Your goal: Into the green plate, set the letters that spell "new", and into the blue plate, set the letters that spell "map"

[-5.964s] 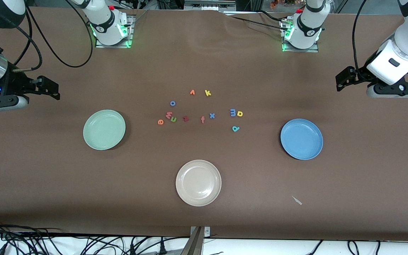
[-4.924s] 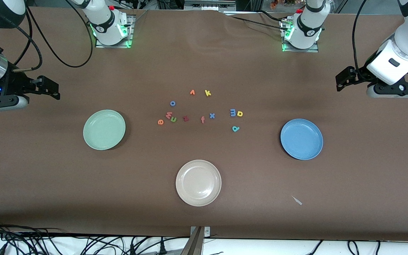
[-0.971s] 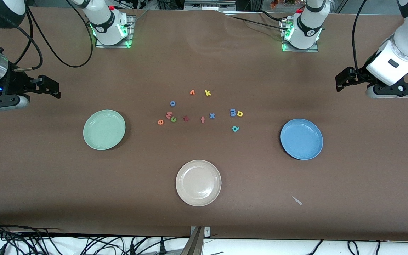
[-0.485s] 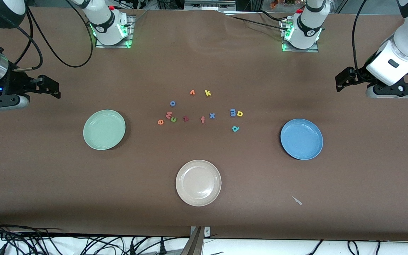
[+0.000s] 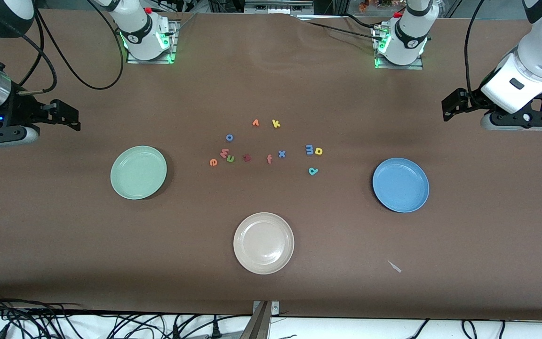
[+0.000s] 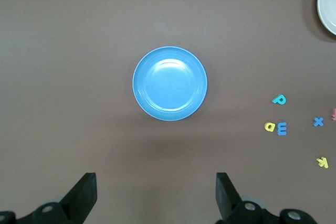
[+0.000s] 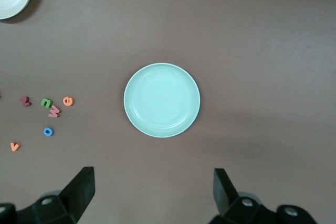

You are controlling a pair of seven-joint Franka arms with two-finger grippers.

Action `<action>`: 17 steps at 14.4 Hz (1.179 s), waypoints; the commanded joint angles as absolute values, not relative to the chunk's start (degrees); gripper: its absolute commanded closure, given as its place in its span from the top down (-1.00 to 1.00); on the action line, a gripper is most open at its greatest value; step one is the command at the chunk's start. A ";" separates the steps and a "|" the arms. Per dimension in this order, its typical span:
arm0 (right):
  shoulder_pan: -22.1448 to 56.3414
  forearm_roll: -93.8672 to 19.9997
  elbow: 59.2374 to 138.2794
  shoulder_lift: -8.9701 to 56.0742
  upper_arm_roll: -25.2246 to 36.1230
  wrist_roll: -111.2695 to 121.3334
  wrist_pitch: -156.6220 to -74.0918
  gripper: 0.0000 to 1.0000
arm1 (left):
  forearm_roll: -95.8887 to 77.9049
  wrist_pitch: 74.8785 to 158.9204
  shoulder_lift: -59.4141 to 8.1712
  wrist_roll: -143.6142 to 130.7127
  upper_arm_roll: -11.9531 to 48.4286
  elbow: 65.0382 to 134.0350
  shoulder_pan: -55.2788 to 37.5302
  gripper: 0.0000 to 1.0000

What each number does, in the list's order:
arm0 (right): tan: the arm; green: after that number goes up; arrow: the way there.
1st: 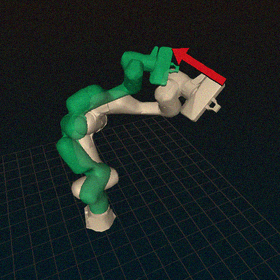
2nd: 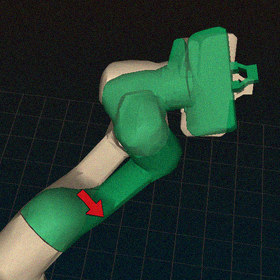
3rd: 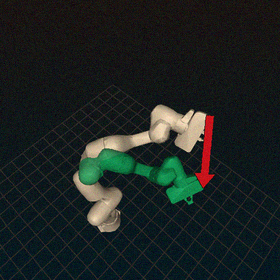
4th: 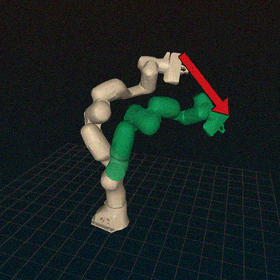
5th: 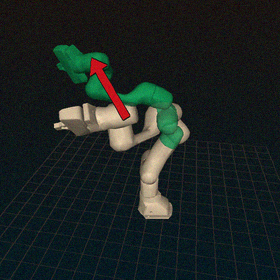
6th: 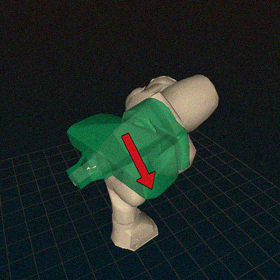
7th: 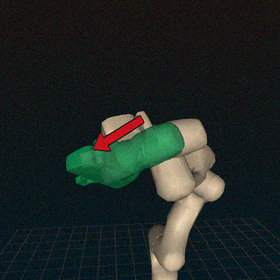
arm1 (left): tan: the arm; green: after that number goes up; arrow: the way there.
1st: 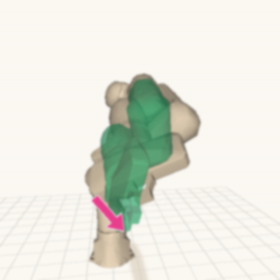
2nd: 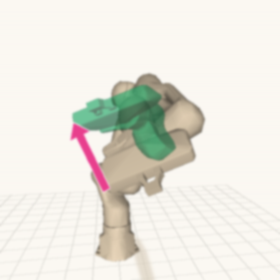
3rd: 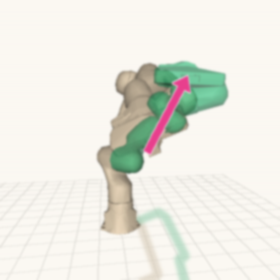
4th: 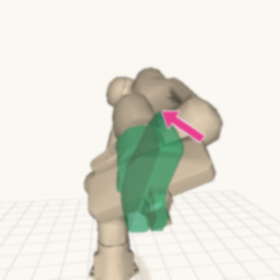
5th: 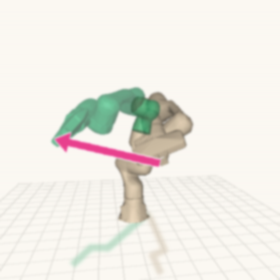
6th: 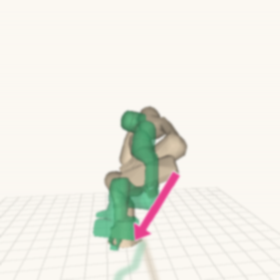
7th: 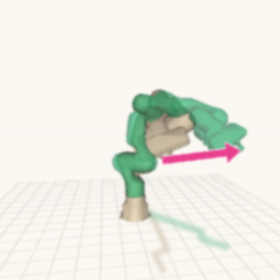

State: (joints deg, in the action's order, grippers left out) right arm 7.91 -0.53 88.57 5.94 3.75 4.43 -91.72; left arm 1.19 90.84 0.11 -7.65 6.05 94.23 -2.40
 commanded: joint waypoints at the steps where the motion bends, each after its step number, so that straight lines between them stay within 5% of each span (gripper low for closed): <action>1: 8.09 -0.44 88.51 5.36 3.69 3.87 -90.97 1.00 | 0.97 90.00 -0.26 -6.94 5.80 93.43 -2.81 1.00; 17: 8.09 -0.44 88.51 5.36 3.69 3.87 -90.88 1.00 | -0.35 89.56 -3.94 -6.59 5.98 93.43 -3.51 1.00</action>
